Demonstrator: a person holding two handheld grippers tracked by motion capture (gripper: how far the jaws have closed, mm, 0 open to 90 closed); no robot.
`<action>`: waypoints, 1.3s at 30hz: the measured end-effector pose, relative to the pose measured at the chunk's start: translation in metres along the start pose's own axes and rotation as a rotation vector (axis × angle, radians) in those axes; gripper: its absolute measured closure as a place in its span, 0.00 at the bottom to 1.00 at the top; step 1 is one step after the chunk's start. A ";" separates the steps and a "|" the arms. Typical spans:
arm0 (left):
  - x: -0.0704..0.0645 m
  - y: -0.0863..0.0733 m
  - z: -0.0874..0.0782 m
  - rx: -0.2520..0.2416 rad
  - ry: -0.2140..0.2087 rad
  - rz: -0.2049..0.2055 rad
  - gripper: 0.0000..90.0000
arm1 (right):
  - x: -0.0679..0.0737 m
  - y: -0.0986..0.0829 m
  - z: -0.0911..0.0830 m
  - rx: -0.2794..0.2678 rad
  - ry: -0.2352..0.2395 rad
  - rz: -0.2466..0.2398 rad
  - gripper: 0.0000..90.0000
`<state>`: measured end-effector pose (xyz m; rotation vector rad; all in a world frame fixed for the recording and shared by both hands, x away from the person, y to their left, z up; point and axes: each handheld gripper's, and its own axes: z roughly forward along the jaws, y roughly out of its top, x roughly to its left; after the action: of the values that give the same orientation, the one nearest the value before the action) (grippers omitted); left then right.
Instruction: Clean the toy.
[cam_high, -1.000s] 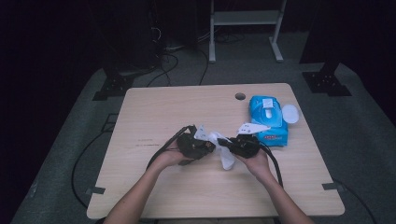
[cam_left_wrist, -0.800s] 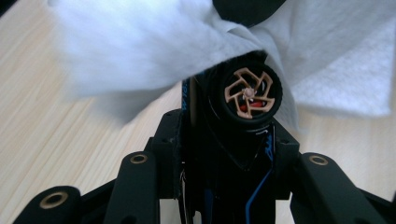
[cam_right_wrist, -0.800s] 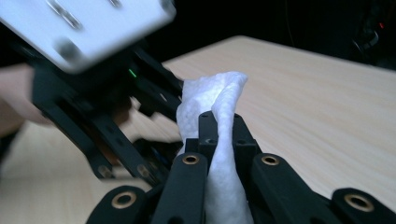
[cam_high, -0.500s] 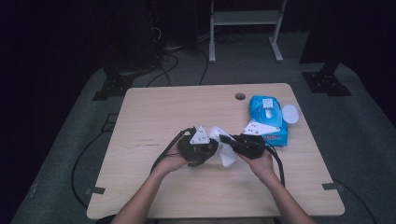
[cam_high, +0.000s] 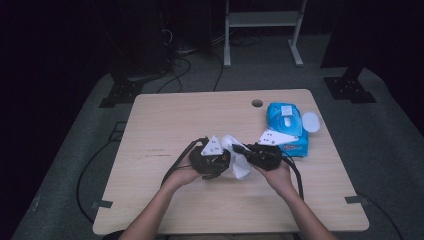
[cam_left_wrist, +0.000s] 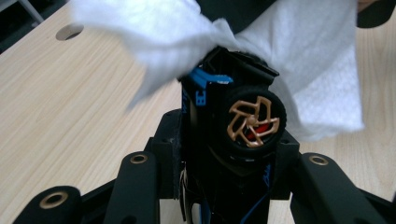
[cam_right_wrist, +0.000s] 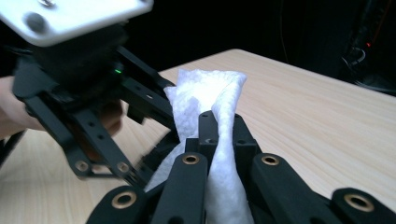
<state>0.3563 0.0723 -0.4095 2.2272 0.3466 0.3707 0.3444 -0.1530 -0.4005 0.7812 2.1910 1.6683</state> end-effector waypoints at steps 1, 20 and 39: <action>0.000 -0.001 0.000 0.001 0.000 0.000 0.63 | -0.002 -0.002 -0.001 0.007 -0.012 -0.003 0.96; 0.003 -0.002 -0.004 -0.046 -0.011 -0.033 0.63 | -0.015 -0.012 -0.002 0.024 -0.025 0.050 0.96; 0.008 -0.004 -0.005 -0.063 -0.016 -0.052 0.63 | -0.023 -0.026 0.002 0.064 -0.035 0.087 0.96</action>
<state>0.3608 0.0812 -0.4083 2.1541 0.3778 0.3314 0.3574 -0.1695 -0.4281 0.9284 2.2255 1.6184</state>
